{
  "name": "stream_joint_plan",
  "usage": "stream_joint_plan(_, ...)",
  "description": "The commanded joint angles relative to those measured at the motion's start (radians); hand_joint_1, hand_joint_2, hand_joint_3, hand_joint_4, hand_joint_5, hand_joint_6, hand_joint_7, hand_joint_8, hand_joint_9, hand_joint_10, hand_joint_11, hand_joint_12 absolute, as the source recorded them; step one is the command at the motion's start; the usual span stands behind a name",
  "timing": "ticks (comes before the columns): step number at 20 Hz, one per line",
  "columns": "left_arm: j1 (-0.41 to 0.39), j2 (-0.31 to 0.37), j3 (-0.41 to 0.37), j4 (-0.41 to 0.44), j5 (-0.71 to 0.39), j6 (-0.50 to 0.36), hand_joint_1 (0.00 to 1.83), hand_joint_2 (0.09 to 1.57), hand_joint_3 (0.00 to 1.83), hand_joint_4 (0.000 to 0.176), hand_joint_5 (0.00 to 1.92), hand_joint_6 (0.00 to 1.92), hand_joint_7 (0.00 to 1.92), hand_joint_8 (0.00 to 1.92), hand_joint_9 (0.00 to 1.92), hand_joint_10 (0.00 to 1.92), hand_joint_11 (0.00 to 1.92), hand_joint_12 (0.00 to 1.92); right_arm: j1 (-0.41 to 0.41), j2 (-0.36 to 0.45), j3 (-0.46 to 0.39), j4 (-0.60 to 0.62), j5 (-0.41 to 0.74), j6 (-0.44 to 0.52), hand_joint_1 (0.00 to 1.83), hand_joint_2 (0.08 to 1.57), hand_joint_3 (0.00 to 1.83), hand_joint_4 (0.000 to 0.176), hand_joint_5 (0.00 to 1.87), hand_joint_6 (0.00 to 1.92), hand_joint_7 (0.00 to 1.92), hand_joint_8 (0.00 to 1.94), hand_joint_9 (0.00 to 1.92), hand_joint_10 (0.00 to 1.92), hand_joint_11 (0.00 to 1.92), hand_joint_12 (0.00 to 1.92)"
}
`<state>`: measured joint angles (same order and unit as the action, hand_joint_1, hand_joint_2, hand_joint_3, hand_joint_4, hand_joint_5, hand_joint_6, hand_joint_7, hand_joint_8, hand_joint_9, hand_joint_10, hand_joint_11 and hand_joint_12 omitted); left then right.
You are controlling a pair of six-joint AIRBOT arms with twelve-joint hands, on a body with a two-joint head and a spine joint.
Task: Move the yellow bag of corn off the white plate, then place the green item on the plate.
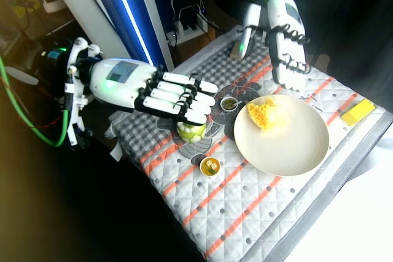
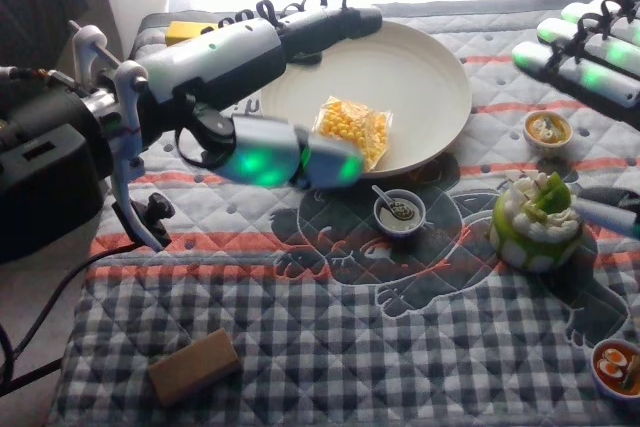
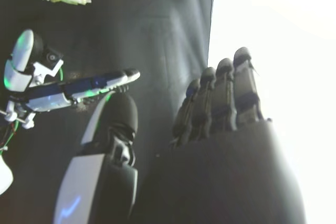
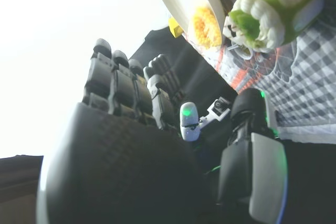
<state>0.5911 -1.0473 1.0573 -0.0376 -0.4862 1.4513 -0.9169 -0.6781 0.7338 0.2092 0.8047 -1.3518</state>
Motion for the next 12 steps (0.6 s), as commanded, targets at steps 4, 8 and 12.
stream_joint_plan(4, -0.02, -0.001, -0.004, 0.005, -0.118, -0.004, 0.87, 1.08, 0.0, 0.061, 0.11, 0.0, 0.02, 0.0, 0.0, 0.01, 0.0, 0.69, 0.006, -0.002, 0.003, -0.003, 0.128, -0.004, 0.39, 1.26, 0.01, 0.0, 0.0, 0.0, 0.0, 0.0, 0.0, 0.0, 0.0, 0.0)
stream_joint_plan(8, -0.104, -0.115, 0.104, 0.053, 0.067, -0.004, 0.81, 1.07, 0.0, 0.094, 0.04, 0.0, 0.0, 0.0, 0.0, 0.0, 0.0, 0.49, 0.004, -0.01, 0.007, 0.005, 0.128, -0.003, 0.38, 1.26, 0.01, 0.0, 0.0, 0.0, 0.0, 0.0, 0.0, 0.0, 0.0, 0.0)
stream_joint_plan(12, -0.128, -0.22, 0.221, 0.054, 0.208, -0.004, 0.91, 0.99, 0.0, 0.116, 0.07, 0.01, 0.0, 0.0, 0.02, 0.01, 0.0, 0.81, 0.004, -0.024, 0.016, 0.005, 0.128, 0.023, 0.43, 1.26, 0.0, 0.009, 0.0, 0.0, 0.0, 0.0, 0.0, 0.0, 0.0, 0.0)
